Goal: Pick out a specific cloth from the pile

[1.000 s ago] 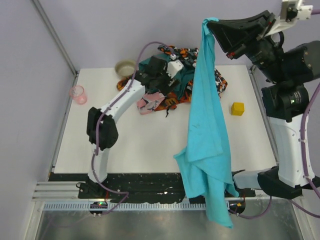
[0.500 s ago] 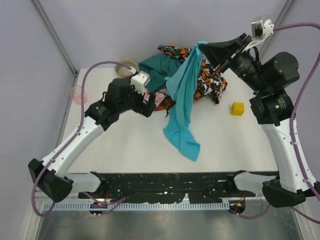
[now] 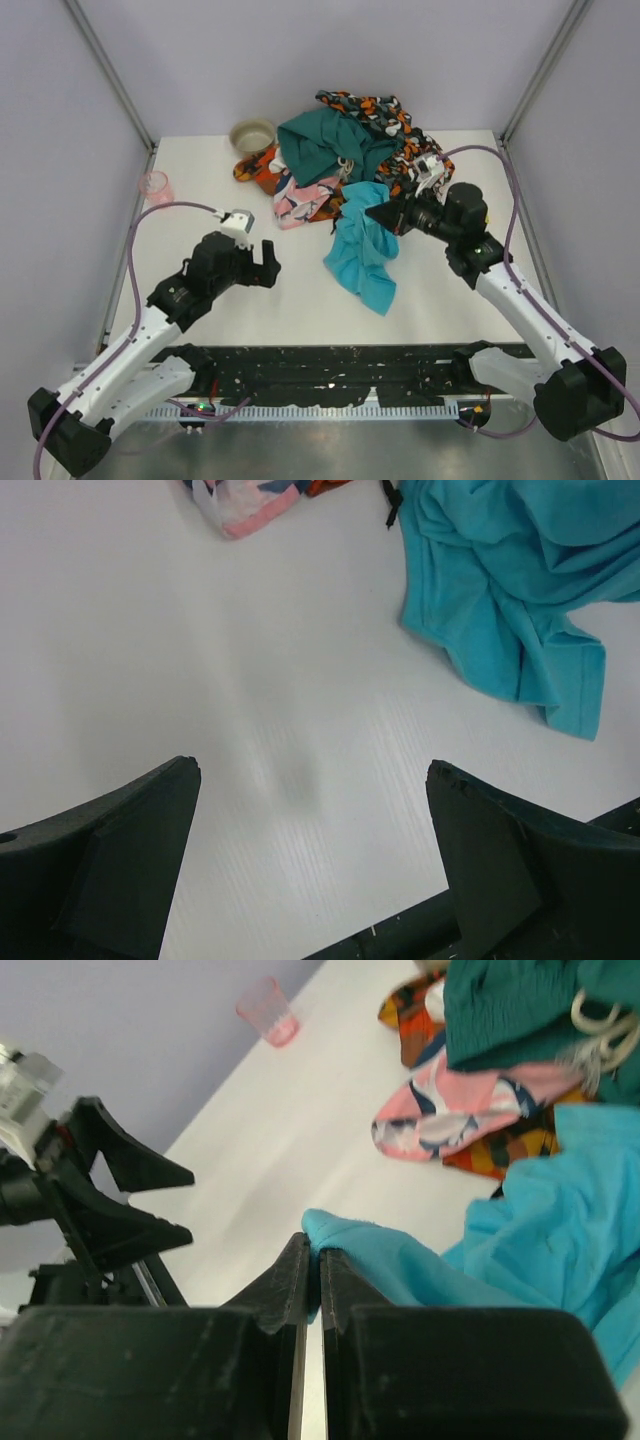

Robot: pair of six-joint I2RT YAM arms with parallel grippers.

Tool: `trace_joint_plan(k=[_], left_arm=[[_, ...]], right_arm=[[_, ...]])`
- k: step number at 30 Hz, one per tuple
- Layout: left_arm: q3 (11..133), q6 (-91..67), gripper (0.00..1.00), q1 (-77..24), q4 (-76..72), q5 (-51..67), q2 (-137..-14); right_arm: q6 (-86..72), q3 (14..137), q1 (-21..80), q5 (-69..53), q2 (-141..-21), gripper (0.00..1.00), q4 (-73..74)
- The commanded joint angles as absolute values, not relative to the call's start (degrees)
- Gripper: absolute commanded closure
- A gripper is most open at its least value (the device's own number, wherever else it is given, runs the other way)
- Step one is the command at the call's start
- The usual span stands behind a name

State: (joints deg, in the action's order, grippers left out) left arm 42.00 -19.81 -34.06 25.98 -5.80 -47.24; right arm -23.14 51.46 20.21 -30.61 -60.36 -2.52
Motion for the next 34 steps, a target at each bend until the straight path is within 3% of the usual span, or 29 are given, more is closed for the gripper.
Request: trace_joint_plan(k=[1, 4, 5, 6, 8, 11, 22, 27, 34], left_arm=[[37.0, -25.7, 0.01, -34.3, 23.3, -6.9, -42.6], [34.5, -27.2, 0.00, -34.3, 23.9, -7.1, -39.6], [34.2, -27.4, 0.00, -34.2, 24.8, -7.6, -38.9], [34.0, -27.5, 0.00, -34.2, 25.7, -8.3, -38.1], [34.1, -28.2, 0.00, -34.3, 28.5, -10.2, -36.2], [34.6, -29.6, 0.00, -34.2, 32.5, -12.9, -33.8], [34.1, -37.4, 0.00, -34.2, 39.8, -21.3, -22.0], [32.4, -39.1, 0.01, -34.2, 39.8, -18.6, -18.6], [30.7, -40.4, 0.00, -34.2, 40.9, -18.5, -16.1]], right_arm=[[-22.7, 42.3, 21.4, -29.0, -63.3, 0.94, -7.8], [-22.9, 37.9, 23.5, -20.1, -68.7, 0.86, -5.6], [-23.3, 36.3, 24.0, -17.7, -69.4, 0.73, -5.1], [-23.0, 35.7, 25.0, -17.1, -70.4, 0.69, -5.0], [-23.8, 34.8, 25.3, -15.2, -69.5, 0.49, -4.0], [-23.9, 37.4, 25.2, -10.1, -64.0, 0.05, 1.9], [-24.7, 38.1, 25.2, 28.9, -29.9, 0.05, 29.7], [-22.9, 36.1, 25.2, 30.1, -23.0, 0.05, 29.4], [-21.2, 37.0, 25.2, 29.6, -22.6, 0.05, 29.8]])
